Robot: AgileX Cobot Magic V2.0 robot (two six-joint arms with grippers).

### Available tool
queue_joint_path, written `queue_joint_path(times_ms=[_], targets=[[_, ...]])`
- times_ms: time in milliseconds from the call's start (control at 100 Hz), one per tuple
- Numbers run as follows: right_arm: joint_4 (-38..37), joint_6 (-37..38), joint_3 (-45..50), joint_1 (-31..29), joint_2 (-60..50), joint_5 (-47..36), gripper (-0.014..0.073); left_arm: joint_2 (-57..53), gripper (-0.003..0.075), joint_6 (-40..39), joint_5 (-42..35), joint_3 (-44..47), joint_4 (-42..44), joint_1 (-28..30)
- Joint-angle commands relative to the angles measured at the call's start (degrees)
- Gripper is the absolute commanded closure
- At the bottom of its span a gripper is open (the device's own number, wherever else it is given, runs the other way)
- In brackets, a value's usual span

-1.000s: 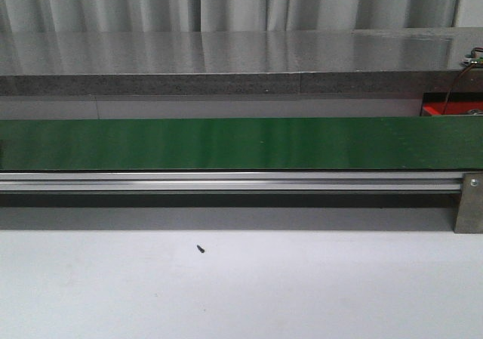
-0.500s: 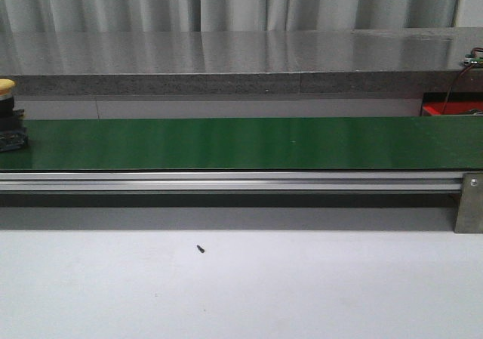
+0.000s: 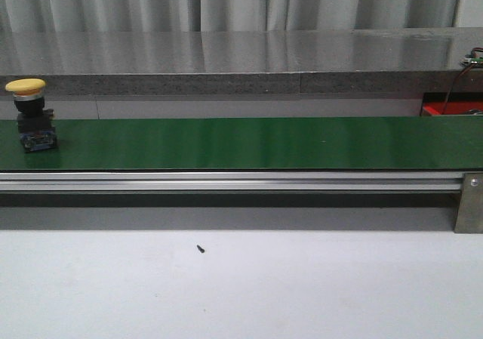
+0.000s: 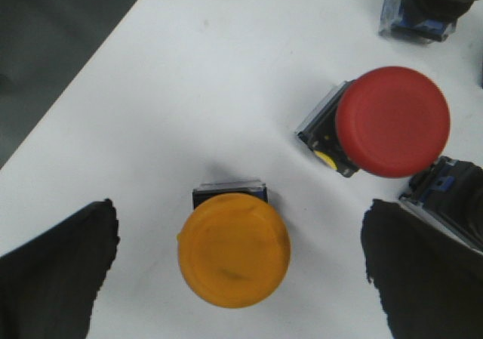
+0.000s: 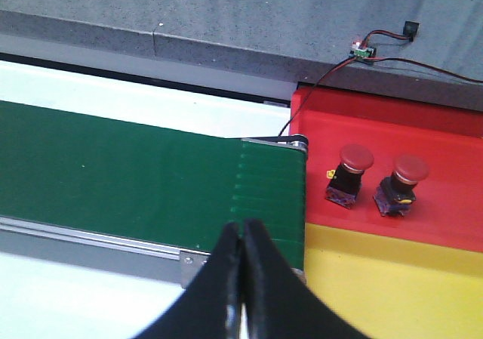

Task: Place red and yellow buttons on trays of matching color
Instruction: 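Grasp a second yellow push button with the left gripper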

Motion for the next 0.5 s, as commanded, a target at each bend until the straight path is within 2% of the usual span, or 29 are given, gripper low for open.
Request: queue_joint_path(times_ms=[0,490], targets=[[1.2,-0.4,-1.4,0.1,0.1,-3.8,0.0662,-2.2,0.0100,-0.3,-2.5,-1.4,-0.3,0.0],[1.2,-0.4,-1.4,0.1,0.1,-3.8,0.0662,1.7,0.0108,-0.4,-3.1,-1.4,-0.8,-0.1]])
